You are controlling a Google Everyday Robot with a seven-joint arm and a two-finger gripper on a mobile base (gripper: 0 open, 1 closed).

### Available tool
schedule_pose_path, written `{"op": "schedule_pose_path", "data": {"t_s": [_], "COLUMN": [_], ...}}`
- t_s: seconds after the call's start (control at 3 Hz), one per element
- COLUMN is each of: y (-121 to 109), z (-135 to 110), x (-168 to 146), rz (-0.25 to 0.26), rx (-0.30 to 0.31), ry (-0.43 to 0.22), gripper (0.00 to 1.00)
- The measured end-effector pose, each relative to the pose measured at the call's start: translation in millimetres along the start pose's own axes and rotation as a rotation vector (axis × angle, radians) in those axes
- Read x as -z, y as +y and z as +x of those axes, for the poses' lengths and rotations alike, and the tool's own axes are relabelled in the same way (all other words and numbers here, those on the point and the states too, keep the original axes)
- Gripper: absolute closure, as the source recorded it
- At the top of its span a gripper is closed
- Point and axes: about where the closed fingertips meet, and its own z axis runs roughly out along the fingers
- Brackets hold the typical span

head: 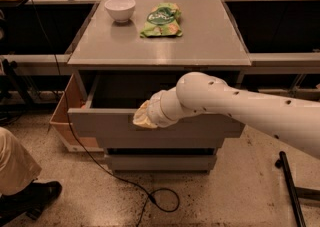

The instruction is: Close top drawer

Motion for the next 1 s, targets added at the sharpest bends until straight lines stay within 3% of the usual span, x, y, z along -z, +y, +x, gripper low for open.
{"op": "schedule_pose_path", "data": {"t_s": [0.67, 1.0], "y": [-26, -37], "z": [15, 15], "x": [-15, -20], "rz": [0.14, 0.174], "rx": [0.027, 0.041], "ry": [0.015, 0.013], "gripper": [1.0, 1.0]}}
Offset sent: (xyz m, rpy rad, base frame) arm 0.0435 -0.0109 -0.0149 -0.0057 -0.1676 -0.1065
